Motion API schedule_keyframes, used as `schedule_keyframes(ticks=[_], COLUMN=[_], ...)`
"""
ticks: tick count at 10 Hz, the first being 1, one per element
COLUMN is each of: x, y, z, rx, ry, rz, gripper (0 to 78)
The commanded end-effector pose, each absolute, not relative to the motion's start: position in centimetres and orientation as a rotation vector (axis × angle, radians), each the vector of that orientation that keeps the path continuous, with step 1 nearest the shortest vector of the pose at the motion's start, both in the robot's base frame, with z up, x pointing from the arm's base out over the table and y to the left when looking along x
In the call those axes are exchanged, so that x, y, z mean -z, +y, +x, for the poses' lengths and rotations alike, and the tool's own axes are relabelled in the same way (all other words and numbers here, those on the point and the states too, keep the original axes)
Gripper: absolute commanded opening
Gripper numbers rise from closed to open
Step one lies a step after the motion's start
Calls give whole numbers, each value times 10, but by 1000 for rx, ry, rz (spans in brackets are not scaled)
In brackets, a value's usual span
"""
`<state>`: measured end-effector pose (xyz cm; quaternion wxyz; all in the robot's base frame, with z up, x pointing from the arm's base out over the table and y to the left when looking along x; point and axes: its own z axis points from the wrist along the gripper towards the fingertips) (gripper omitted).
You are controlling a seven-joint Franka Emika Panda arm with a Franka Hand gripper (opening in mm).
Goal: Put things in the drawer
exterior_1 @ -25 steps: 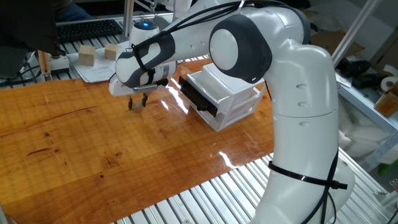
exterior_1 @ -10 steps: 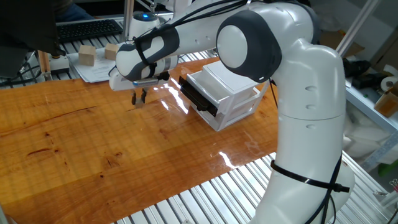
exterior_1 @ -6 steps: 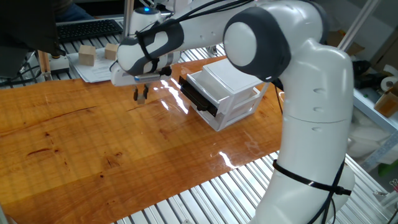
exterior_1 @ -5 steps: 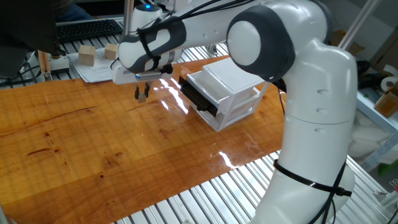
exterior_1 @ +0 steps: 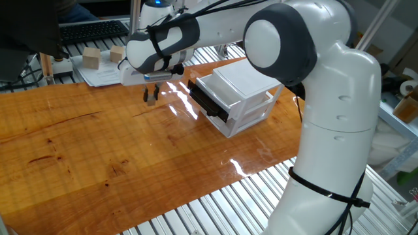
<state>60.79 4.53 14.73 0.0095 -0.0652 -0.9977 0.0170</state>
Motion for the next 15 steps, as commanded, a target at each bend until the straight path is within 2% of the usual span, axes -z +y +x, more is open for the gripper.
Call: schedule_keyframes(ticks=[1,15], x=[-183,-225], y=[30,3], z=[601,589], rx=[-69,-69], ry=[-3109,-3107], rz=[-229,-233], gripper=[12,12])
